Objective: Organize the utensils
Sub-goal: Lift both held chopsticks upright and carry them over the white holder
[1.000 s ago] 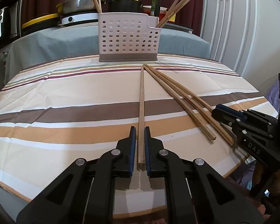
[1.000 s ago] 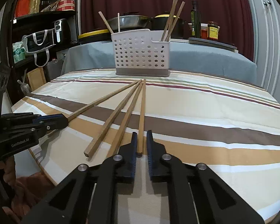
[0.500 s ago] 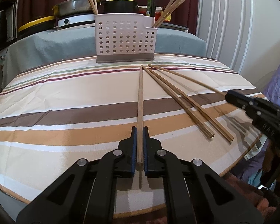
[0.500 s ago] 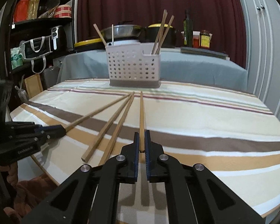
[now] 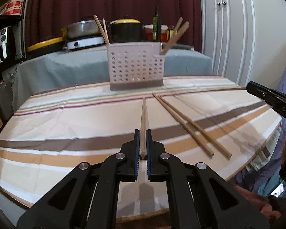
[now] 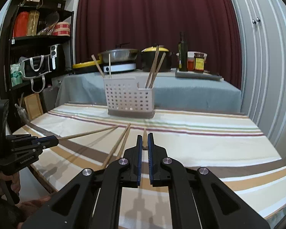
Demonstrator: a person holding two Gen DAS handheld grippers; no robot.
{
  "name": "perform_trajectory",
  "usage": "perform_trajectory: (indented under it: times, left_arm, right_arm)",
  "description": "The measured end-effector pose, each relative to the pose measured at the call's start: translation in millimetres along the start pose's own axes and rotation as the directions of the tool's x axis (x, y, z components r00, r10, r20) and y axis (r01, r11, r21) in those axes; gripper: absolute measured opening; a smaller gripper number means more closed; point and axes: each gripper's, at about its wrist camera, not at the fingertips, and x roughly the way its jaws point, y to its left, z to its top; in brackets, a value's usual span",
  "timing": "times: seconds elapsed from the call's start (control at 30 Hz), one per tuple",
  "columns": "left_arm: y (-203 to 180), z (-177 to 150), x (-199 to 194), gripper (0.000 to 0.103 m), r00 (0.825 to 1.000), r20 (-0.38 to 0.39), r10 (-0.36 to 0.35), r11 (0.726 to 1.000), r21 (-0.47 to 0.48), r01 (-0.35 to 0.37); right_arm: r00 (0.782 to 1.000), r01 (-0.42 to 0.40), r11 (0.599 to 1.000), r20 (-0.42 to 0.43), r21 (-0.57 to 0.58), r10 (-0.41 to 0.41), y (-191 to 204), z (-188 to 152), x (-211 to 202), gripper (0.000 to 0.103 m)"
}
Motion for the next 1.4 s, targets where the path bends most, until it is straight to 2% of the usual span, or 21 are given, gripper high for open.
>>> perform_trajectory:
  times: [0.3,0.43,0.57,0.77,1.2,1.4]
  left_arm:
    - [11,40,-38,0.006,0.996,0.091,0.019,1.0,-0.014,-0.018]
    - [16,60,-53,0.006,0.992,0.121,0.028,0.999,-0.02,-0.026]
    - [19,81,-62,0.006,0.989,0.142,0.039,0.999,-0.01,-0.038]
    - [25,97,-52,0.006,0.989,0.144,0.041,0.999,-0.019,-0.038]
    - [41,113,-30,0.007,0.985,0.164,0.057,0.998,-0.046,-0.051]
    - [48,121,-25,0.007,0.984,0.166,0.056,0.997,-0.06,-0.047]
  right_arm:
    - [0.997,-0.004,1.0,0.073,0.005,0.003,0,36,-24,0.006]
    - [0.996,-0.006,1.0,0.085,0.002,0.006,1,51,-29,0.006]
    - [0.998,-0.014,1.0,0.059,0.012,0.013,-2,62,-23,0.006]
    - [0.999,-0.008,1.0,0.048,0.004,0.008,-4,73,-12,0.006]
    - [0.995,-0.004,1.0,0.102,-0.002,0.004,-2,91,13,0.007]
    - [0.995,-0.018,1.0,0.102,0.0,0.018,-1,98,20,0.006]
